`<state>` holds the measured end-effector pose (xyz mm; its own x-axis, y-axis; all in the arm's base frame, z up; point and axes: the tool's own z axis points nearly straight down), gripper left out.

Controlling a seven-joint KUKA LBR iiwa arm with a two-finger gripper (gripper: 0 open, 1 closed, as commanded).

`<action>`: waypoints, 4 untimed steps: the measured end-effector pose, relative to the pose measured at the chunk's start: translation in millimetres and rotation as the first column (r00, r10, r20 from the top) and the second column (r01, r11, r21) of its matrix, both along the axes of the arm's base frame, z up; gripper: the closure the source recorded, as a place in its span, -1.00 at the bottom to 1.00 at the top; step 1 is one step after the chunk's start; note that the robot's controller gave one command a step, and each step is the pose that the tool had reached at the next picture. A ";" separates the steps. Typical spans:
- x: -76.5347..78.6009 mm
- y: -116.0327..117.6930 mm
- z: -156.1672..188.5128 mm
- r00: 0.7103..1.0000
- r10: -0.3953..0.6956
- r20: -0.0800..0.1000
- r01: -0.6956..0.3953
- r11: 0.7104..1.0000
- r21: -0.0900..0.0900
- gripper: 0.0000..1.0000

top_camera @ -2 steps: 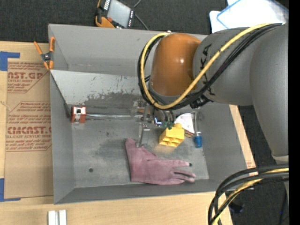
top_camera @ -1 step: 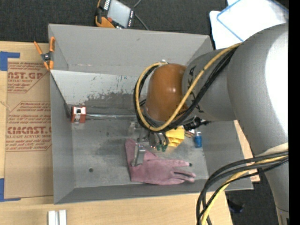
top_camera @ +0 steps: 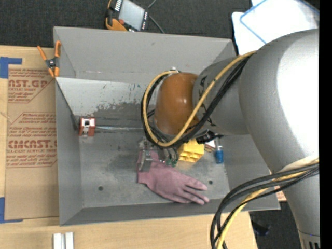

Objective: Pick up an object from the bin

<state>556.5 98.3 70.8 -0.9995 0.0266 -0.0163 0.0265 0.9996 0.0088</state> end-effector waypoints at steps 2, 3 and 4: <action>0.0 -0.1 0.0 1.000 -0.001 0.000 0.001 1.000 0.000 1.00; 33.3 11.7 151.9 1.000 0.002 0.003 -0.002 1.000 0.002 1.00; 33.3 11.6 151.9 1.000 0.002 0.003 -0.002 1.000 0.002 1.00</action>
Offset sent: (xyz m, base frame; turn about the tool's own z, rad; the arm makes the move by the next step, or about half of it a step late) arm 0.0000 0.0000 0.0000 0.0000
